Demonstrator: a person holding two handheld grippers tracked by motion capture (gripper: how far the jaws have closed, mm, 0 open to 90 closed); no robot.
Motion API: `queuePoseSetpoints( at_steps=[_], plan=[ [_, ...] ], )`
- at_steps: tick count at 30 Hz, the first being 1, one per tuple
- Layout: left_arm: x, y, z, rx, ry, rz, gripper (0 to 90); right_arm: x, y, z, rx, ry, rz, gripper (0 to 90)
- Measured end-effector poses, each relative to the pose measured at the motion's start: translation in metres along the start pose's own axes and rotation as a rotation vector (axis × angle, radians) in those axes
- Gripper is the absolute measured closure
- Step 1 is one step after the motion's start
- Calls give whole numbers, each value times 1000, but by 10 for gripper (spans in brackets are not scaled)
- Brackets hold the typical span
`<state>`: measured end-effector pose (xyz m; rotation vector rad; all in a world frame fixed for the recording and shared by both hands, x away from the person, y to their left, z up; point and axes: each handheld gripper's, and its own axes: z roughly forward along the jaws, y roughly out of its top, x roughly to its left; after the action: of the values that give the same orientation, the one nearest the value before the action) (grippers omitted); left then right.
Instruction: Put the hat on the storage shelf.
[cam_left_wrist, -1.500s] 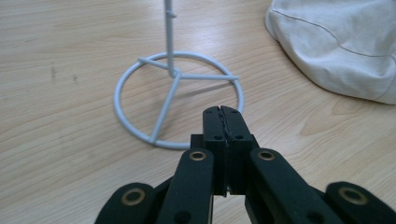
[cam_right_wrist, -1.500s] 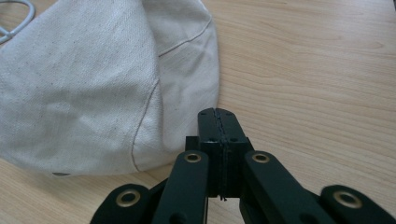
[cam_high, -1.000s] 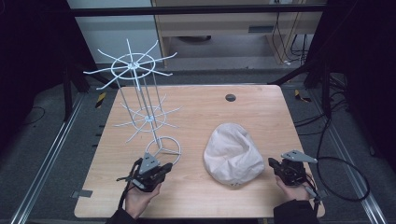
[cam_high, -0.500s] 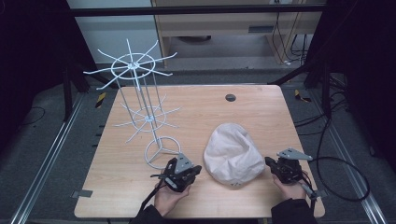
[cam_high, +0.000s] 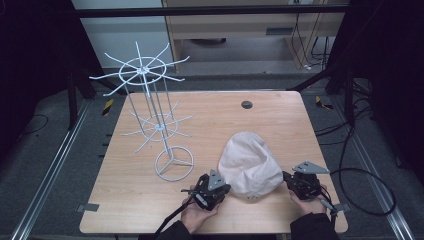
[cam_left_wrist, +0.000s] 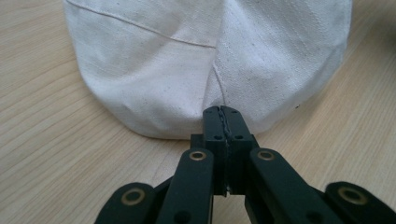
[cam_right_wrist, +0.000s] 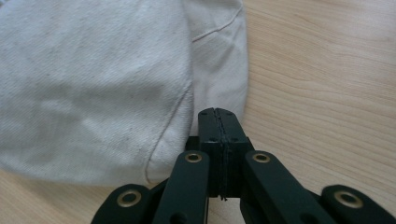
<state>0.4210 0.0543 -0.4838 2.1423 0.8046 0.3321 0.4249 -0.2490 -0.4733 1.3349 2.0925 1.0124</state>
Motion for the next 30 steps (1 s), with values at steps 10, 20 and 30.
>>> queuePoseSetpoints(
  at_steps=[10, 20, 30],
  plan=[
    [21, 4, 10, -15, 60, -51, 896, 13, -5, -8, -2, 89, -8, 900],
    [43, 13, 21, -32, 107, -122, 896, 30, -4, -6, 7, 173, -24, 900],
    [56, 15, 32, -73, 124, -201, 896, 42, -1, -2, -7, 243, -15, 900]
  ],
)
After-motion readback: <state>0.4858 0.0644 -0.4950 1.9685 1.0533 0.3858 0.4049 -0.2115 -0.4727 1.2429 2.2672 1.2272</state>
